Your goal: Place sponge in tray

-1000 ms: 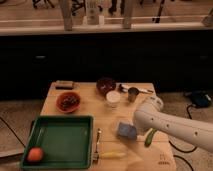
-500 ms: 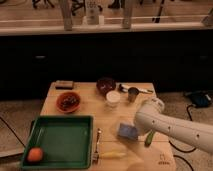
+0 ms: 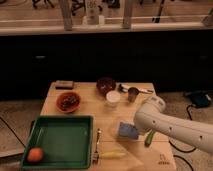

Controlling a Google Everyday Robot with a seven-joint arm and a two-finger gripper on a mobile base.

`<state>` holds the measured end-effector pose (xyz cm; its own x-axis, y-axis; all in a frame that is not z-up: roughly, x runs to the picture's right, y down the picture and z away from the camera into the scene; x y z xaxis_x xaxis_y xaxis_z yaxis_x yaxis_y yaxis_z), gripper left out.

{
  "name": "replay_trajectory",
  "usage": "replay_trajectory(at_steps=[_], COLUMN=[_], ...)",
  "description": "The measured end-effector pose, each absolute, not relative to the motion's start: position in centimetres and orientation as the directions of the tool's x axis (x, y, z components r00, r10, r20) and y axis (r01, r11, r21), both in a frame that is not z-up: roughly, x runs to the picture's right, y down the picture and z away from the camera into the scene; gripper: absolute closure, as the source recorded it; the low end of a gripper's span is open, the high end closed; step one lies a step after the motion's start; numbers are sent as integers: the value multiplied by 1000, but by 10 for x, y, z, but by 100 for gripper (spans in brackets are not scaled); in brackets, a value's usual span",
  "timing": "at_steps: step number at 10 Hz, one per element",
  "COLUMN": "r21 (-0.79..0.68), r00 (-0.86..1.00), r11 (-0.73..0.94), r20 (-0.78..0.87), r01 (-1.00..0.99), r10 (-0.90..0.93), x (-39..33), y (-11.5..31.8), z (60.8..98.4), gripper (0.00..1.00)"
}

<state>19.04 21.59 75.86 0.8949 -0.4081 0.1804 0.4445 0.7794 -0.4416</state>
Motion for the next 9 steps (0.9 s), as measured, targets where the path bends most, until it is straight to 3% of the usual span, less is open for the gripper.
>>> replay_trajectory(at_steps=[9], r21=[-414], r00=[847], r11=[741], r20=[204], r01=[529], r10=[-491], x=[187], y=[200], z=[742], gripper=[99])
